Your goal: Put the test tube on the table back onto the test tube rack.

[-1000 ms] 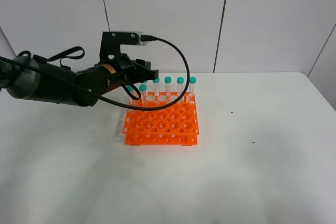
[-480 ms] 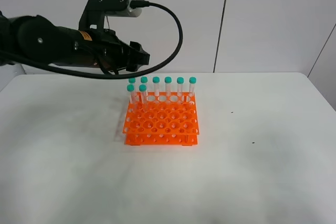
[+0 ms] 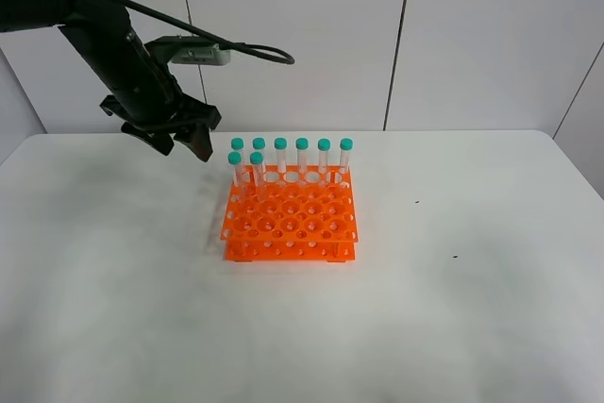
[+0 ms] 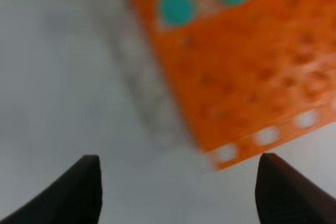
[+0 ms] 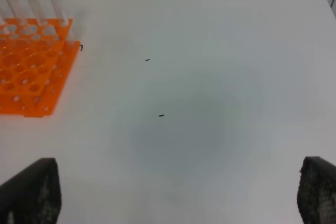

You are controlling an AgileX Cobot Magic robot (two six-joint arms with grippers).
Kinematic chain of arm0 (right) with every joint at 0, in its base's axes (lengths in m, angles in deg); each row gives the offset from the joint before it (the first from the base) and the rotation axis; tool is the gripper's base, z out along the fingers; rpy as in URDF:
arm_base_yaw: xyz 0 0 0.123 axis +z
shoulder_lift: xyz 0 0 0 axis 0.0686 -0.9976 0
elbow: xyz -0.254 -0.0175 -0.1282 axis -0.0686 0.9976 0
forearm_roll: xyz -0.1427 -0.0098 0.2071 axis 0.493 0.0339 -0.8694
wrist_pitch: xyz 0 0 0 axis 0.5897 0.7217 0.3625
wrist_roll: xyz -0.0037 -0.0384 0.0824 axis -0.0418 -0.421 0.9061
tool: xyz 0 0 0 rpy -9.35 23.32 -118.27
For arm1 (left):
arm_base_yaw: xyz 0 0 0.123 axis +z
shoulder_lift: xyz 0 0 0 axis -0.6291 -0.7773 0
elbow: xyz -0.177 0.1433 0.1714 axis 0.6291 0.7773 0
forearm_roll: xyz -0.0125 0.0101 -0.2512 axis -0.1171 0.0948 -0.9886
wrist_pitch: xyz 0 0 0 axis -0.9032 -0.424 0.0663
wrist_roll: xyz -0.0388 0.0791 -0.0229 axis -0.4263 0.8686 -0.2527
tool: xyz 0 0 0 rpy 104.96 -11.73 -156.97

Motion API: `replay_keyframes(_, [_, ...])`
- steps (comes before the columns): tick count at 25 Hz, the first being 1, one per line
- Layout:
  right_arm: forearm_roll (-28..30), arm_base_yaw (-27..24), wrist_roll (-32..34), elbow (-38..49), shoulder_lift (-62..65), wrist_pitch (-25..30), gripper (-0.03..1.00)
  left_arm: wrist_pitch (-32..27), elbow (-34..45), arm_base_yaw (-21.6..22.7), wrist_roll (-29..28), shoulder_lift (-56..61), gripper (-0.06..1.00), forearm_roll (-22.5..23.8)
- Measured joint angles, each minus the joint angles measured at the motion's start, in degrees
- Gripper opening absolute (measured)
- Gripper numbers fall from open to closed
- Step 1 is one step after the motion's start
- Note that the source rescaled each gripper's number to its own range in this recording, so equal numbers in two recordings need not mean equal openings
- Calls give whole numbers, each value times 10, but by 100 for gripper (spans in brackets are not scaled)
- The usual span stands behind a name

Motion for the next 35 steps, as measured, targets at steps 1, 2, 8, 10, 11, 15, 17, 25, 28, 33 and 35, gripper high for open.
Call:
replay_keyframes(1, [0,0,0,0,0,0,100,-24,-17,10,-7,-11,94,14])
replay_keyframes(2, [0,0,0,0,0,0,100,-42,-28,21,-15,-18,94,29])
replay_keyframes(8, [0,0,0,0,0,0,100,-95,-42,111,-28,-22,94,38])
replay_keyframes(10, [0,0,0,0,0,0,100,-113,-42,145,-29,-22,94,38])
replay_keyframes(11, [0,0,0,0,0,0,100,-124,-42,158,-29,-22,93,37])
replay_keyframes(15, [0,0,0,0,0,0,100,-140,-43,191,-30,-22,93,23])
replay_keyframes(17, [0,0,0,0,0,0,100,-140,-39,193,-30,-22,93,23])
replay_keyframes(25, [0,0,0,0,0,0,100,-140,111,193,-34,83,93,58])
replay_keyframes(28, [0,0,0,0,0,0,100,-140,183,193,-34,165,93,61])
replay_keyframes(33, [0,0,0,0,0,0,100,-141,299,193,-35,353,93,61])
replay_keyframes(35, [0,0,0,0,0,0,100,-141,342,193,-35,433,93,61])
